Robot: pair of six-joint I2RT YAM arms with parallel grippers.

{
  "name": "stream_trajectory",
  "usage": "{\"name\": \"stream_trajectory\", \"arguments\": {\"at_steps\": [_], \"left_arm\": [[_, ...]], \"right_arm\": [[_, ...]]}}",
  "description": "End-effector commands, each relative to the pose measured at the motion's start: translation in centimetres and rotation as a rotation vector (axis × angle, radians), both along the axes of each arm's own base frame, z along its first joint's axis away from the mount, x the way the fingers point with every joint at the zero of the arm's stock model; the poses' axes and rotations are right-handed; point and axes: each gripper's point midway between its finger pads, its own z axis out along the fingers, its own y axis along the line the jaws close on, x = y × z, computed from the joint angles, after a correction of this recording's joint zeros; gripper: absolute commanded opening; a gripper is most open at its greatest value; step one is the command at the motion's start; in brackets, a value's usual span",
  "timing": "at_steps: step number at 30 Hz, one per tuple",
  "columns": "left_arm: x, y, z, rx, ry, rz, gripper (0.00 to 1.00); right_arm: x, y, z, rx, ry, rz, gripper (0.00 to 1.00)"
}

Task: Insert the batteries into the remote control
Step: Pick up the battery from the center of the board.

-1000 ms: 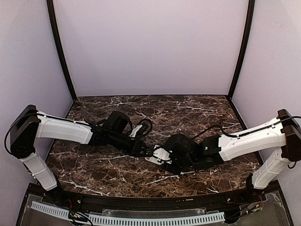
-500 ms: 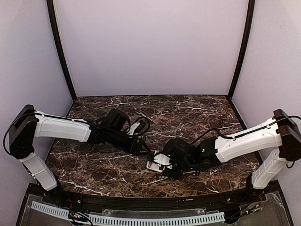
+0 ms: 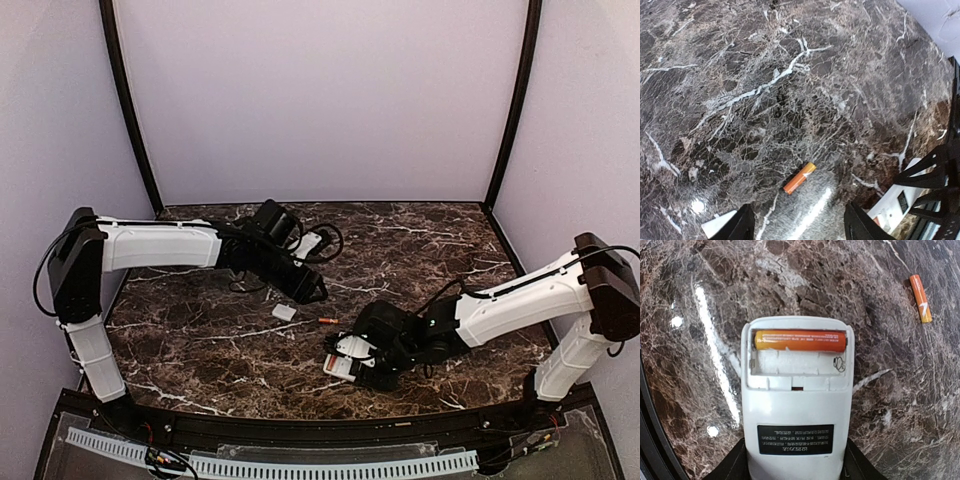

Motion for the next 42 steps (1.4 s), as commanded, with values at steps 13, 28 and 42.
{"name": "stream_trajectory", "arguments": {"at_steps": [13, 28, 42], "left_arm": [[-0.3, -1.7, -5.9, 0.128, -0.044, -0.250, 0.52], [-1.3, -2.1, -9.1, 0.224, -0.065, -0.322, 0.37], [-0.3, -0.6, -7.3, 0.222, -0.039, -0.176, 0.00]], "right_arm": [[0.3, -1.0, -0.1, 0.024, 0.055, -0.064, 0.12], [0.6, -0.9, -0.5, 0.013, 0.064, -0.071, 0.15], [1.6, -0.3, 0.0, 0.012, 0.058, -0.093, 0.22]]}}
